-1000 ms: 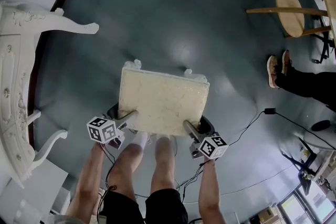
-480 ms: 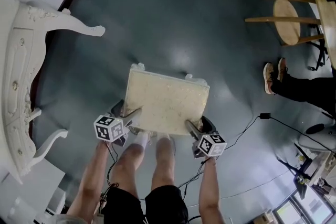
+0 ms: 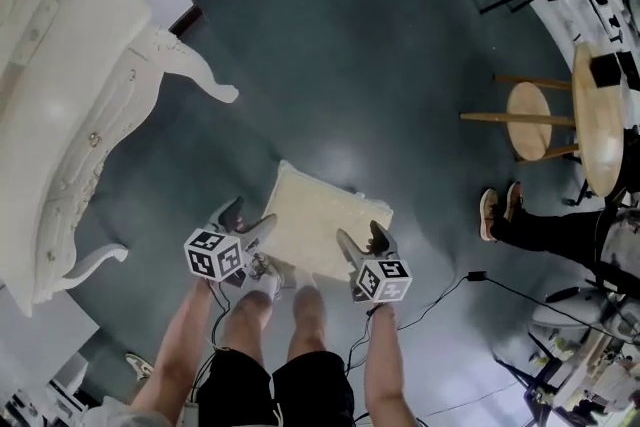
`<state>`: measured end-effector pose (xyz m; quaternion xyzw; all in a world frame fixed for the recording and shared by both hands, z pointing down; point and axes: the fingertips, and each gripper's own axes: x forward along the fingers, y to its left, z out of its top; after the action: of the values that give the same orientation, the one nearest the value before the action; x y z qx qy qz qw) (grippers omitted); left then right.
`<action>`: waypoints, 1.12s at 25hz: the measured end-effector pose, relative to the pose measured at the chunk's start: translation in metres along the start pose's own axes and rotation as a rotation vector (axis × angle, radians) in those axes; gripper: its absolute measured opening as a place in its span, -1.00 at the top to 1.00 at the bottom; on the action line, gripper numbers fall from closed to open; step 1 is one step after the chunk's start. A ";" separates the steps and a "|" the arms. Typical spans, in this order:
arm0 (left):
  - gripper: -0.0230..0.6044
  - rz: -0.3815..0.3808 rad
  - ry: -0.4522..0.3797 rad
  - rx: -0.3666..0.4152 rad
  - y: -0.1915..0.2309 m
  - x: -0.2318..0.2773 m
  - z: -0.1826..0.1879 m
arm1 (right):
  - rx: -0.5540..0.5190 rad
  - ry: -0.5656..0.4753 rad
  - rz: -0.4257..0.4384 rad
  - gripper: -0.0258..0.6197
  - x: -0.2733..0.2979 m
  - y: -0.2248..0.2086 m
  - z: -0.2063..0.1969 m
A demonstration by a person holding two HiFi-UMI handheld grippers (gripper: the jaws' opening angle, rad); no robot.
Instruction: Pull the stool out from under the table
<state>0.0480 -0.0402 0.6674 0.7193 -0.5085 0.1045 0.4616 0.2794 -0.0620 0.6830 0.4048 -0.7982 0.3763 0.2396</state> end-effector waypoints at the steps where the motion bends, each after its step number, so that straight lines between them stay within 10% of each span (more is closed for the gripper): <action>1: -0.38 0.008 -0.021 0.004 -0.003 -0.011 0.012 | -0.024 -0.013 0.016 -0.33 0.000 0.015 0.018; 14: 0.01 0.267 -0.357 0.097 -0.005 -0.209 0.159 | -0.368 -0.136 0.213 -0.30 -0.014 0.233 0.179; 18: 0.13 0.378 -0.453 0.100 0.003 -0.279 0.186 | -0.484 -0.226 0.233 0.32 -0.022 0.307 0.223; 28: 0.35 0.657 -0.663 0.160 -0.009 -0.451 0.209 | -0.683 -0.358 0.491 0.54 -0.076 0.498 0.261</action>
<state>-0.2189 0.0857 0.2676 0.5481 -0.8195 0.0488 0.1600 -0.1104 -0.0405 0.2713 0.1600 -0.9777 0.0615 0.1212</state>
